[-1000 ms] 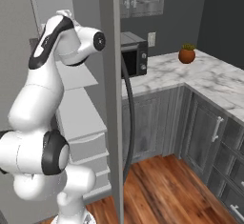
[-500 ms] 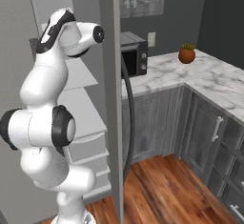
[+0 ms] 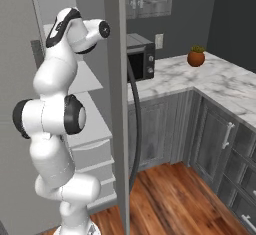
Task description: The ice cube tray has been filled with water. Take the tray and place it in the freezer to make ice. Close the freezer door after placing the tray.
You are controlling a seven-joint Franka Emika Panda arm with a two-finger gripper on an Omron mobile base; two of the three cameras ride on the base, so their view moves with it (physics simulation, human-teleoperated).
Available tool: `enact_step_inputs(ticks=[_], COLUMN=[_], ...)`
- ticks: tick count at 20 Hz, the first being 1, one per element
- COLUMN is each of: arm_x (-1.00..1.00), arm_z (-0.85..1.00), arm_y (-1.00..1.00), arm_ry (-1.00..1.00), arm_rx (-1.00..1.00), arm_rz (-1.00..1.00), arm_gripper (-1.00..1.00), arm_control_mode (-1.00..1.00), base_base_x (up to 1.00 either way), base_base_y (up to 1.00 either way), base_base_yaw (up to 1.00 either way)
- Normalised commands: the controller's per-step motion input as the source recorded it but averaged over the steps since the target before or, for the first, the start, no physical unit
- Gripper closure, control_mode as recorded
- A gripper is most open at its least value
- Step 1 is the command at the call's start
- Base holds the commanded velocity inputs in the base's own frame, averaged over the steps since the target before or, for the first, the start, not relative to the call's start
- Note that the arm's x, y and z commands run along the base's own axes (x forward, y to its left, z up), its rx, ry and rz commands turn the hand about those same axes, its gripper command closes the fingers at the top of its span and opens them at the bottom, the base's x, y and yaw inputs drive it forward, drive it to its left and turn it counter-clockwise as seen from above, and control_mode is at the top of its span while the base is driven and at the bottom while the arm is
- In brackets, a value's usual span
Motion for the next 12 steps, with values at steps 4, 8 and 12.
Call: enact_step_inputs(ticks=[4,8,12], arm_x=[0.65,0.66,0.62], arm_z=[-0.21,-0.18,-0.24], arm_y=[0.21,0.26,0.26], arm_ry=[0.01,0.00,0.00], arm_rx=[-0.03,-0.01,-0.03], arm_rz=[0.00,0.00,0.00], arm_gripper=[1.00,1.00,1.00], arm_control_mode=[-1.00,-1.00,-1.00], base_base_x=[0.00,0.00,0.00], base_base_y=[0.00,0.00,0.00], base_base_yaw=[0.00,0.00,0.00])
